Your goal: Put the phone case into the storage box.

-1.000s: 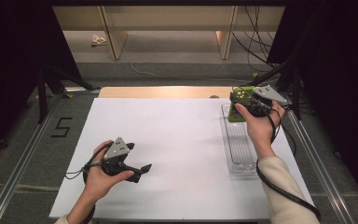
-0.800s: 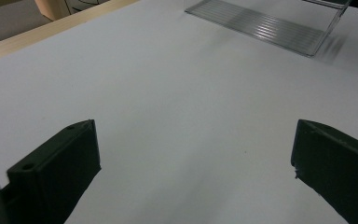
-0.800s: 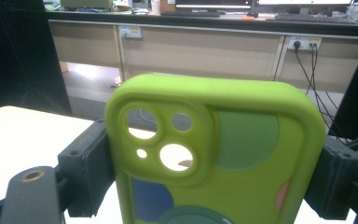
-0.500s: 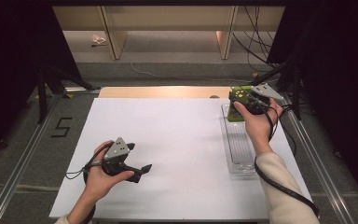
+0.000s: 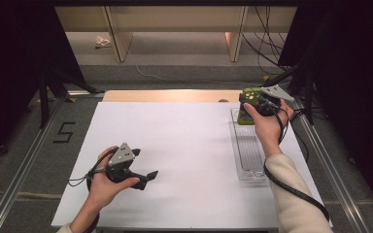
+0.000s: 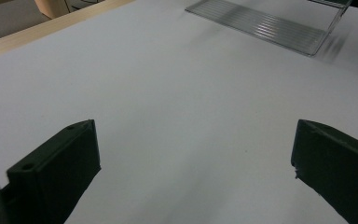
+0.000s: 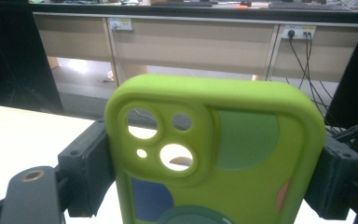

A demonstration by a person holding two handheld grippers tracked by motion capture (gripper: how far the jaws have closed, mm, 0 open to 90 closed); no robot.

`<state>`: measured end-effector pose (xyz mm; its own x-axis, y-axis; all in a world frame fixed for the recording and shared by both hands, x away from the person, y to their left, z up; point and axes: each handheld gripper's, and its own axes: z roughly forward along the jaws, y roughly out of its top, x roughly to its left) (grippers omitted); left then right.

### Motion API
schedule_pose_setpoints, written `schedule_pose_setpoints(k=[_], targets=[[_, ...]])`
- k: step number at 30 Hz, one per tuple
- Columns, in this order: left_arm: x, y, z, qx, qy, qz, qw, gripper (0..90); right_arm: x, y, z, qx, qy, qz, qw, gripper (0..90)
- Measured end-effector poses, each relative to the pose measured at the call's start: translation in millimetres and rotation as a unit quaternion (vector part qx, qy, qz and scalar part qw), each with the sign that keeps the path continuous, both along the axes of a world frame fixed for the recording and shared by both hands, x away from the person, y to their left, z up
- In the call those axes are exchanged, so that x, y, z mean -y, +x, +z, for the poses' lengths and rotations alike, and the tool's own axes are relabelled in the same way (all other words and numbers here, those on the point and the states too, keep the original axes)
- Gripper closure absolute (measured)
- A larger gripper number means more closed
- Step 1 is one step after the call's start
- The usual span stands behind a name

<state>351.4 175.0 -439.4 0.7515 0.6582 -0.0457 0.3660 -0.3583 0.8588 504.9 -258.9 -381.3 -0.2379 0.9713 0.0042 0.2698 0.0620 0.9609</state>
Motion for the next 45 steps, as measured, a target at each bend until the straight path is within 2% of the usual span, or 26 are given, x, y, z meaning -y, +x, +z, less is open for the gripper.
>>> schedule_pose_setpoints(k=[45], targets=[[0.4,0.8,-1.2,-0.002,0.000,0.000,1.0000,0.7,-1.1,25.3,-8.2,-0.011,-0.005,-0.022,0.9997,17.7]])
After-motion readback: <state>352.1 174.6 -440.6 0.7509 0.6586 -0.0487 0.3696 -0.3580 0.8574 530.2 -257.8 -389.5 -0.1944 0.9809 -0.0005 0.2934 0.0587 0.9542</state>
